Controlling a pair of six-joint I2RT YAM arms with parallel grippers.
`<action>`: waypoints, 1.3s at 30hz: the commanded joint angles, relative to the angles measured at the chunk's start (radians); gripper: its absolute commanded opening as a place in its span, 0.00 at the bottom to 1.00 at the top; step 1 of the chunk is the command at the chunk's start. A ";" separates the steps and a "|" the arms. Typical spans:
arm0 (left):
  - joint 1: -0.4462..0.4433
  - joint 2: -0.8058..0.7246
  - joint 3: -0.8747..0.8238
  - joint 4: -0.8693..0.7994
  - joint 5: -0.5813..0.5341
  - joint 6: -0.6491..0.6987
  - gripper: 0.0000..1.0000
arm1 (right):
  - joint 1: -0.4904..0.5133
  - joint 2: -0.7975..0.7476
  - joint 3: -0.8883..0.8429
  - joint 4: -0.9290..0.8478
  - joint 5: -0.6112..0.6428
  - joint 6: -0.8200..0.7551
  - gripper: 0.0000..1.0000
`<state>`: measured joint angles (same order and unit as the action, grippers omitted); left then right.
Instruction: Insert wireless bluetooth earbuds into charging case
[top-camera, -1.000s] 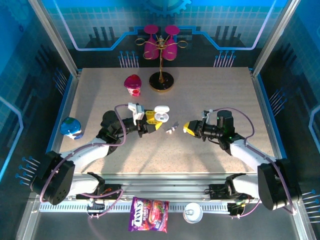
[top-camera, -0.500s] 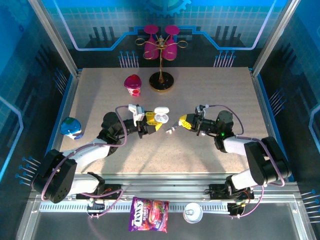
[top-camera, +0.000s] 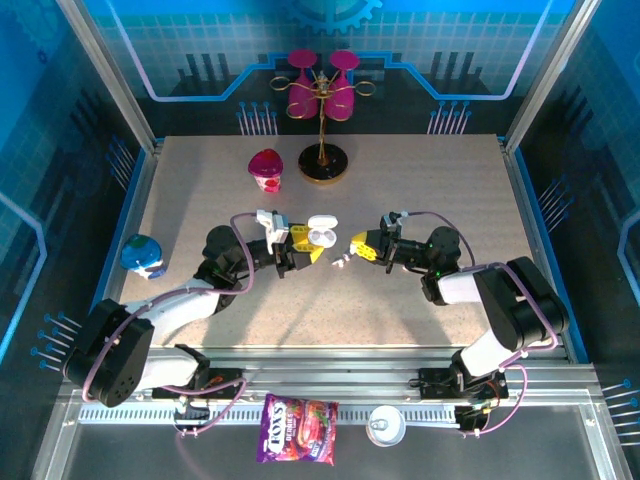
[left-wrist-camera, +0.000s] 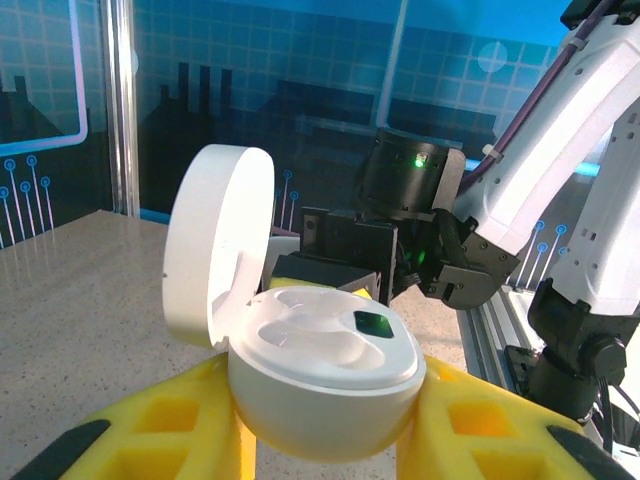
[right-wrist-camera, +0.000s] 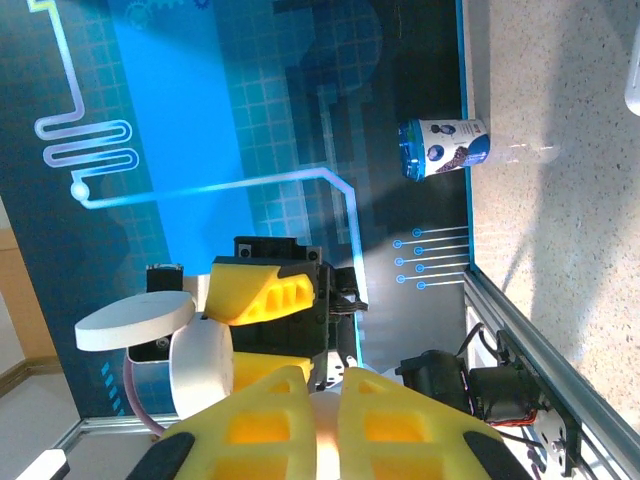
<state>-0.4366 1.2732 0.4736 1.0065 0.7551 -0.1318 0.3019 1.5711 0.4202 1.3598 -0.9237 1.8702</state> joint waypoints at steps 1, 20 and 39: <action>0.006 -0.031 -0.016 0.010 -0.004 0.014 0.29 | 0.011 -0.016 0.004 0.006 0.005 -0.010 0.08; 0.006 -0.008 0.006 -0.035 -0.018 -0.048 0.28 | 0.071 -0.334 0.279 -0.801 -0.008 -0.552 0.08; 0.004 -0.020 0.024 -0.020 0.022 -0.129 0.28 | 0.185 -0.310 0.423 -1.023 0.070 -0.828 0.08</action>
<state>-0.4366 1.2671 0.4683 0.9699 0.7494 -0.2390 0.4690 1.2507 0.8040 0.3656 -0.8703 1.0924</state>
